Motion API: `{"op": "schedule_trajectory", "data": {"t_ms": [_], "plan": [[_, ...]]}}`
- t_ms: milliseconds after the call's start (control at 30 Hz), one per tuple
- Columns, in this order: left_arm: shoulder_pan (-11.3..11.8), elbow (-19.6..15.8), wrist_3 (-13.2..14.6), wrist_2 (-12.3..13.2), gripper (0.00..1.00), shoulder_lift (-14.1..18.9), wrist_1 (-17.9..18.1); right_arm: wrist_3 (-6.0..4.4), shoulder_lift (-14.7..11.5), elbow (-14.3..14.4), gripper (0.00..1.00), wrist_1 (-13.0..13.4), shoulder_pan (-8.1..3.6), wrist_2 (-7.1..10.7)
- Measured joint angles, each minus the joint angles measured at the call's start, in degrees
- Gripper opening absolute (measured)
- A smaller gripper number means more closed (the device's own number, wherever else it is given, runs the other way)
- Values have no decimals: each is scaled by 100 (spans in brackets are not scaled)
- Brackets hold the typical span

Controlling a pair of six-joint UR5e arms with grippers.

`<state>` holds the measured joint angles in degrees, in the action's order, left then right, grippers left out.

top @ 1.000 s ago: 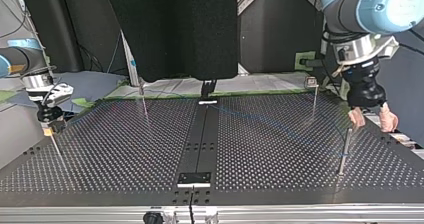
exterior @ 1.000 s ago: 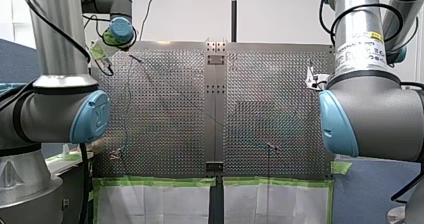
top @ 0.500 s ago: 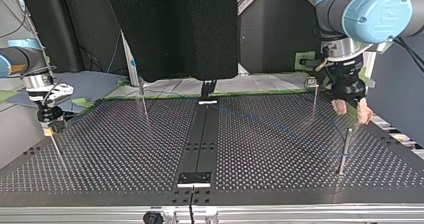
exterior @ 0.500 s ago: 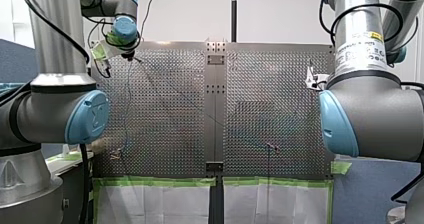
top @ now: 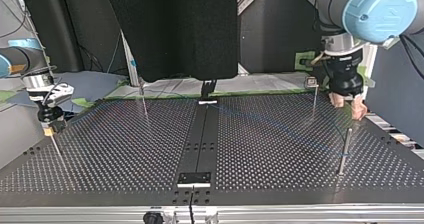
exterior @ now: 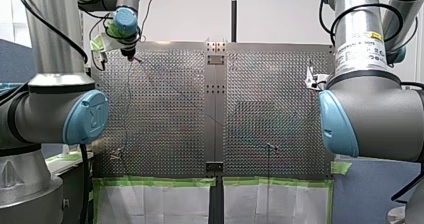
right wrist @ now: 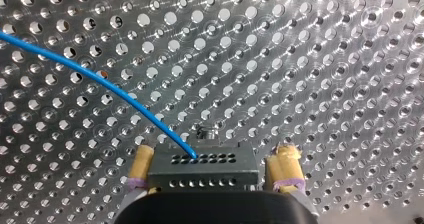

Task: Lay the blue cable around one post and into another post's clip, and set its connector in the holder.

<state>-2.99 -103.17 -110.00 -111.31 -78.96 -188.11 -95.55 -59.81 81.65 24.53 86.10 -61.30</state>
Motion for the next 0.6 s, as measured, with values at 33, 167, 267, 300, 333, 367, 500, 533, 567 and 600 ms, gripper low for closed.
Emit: {"op": "schedule_trajectory", "data": {"t_ms": [33, 167, 267, 300, 333, 367, 500, 533, 567, 600], "plan": [[-3, 3, 46, 0, 100, 0, -35, 0, 0, -1, 99, -1, 2, -1], [-15, 16, 248, 1, 100, 0, -102, 1, 1, -2, 99, -9, 6, -3], [-18, 24, 386, 5, 100, -1, -100, 1, 1, -3, 99, -9, 6, -1], [-18, 25, 434, 5, 100, -3, -99, 3, 1, -3, 99, -10, 7, -2], [-18, 25, 481, 4, 100, -4, -98, 4, 1, -2, 99, -11, 7, -2], [-19, 25, 540, 3, 100, -6, -97, 5, 1, -1, 99, -11, 7, -3], [-20, 26, 721, 0, 100, -7, -96, 7, 1, -1, 99, -10, 8, -5], [-20, 27, 761, 0, 100, -7, -96, 8, 1, -1, 99, -10, 8, -5], [-20, 27, 812, 0, 100, -7, -96, 8, 1, -2, 99, -10, 7, -5], [-20, 27, 852, 0, 100, -6, -96, 8, 1, -2, 99, -9, 8, -5]]}}
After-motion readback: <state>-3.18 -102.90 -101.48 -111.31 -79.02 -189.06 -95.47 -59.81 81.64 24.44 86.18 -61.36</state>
